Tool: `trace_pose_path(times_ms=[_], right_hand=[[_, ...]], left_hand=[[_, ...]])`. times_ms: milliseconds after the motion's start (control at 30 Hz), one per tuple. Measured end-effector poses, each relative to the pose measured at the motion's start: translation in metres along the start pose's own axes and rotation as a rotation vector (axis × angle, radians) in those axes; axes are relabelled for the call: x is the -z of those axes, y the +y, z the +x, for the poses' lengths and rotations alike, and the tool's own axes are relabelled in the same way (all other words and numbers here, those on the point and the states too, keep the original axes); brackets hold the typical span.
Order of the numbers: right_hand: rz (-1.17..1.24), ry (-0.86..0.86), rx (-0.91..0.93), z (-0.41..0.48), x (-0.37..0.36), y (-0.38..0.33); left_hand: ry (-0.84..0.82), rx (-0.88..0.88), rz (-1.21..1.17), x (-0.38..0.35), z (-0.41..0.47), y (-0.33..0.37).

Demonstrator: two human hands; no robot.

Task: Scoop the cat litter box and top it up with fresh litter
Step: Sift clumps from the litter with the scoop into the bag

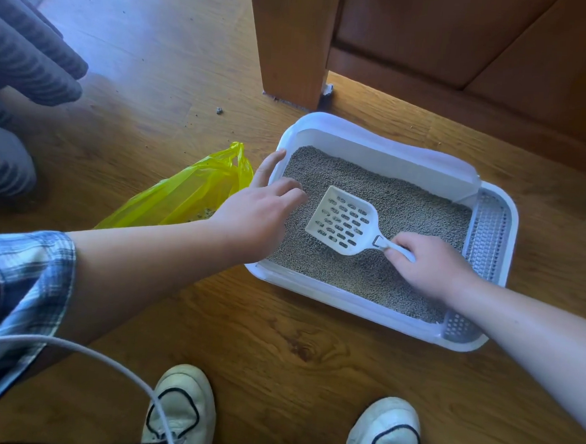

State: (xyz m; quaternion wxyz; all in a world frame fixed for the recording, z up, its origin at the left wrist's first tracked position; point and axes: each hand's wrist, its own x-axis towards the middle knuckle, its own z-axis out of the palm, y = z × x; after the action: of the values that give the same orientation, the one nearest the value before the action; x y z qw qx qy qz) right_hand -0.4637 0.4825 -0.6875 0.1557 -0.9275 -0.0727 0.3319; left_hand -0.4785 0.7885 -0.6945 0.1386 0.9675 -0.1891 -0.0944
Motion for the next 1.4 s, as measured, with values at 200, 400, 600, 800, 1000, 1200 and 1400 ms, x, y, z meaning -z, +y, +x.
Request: trace_pose_path(times_ms=[200, 400, 600, 800, 1000, 1200, 1400], right_hand=[[-0.019, -0.025, 0.006, 0.000, 0.006, -0.001], [-0.041, -0.010, -0.073, 0.007, 0.014, -0.004], [0.009, 0.009, -0.107, 0.025, 0.030, -0.025], [-0.092, 0.000, -0.124, 0.049, 0.039, -0.053], [-0.116, -0.041, -0.173, 0.083, 0.038, -0.076], [-0.068, -0.086, -0.202, 0.102, 0.033, -0.094], [-0.148, -0.032, -0.117, 0.098, 0.032, -0.088]], left_hand=[[0.006, -0.003, -0.007, -0.003, 0.001, -0.001], [0.072, -0.057, 0.026, -0.003, -0.001, -0.001], [0.107, -0.119, 0.071, -0.006, 0.000, -0.003], [0.109, -0.136, 0.063, -0.005, 0.000, -0.004], [0.083, -0.173, 0.114, 0.001, 0.001, -0.002], [0.048, -0.169, 0.165, 0.002, 0.003, 0.000], [0.128, -0.176, 0.114, -0.002, 0.003, 0.001]])
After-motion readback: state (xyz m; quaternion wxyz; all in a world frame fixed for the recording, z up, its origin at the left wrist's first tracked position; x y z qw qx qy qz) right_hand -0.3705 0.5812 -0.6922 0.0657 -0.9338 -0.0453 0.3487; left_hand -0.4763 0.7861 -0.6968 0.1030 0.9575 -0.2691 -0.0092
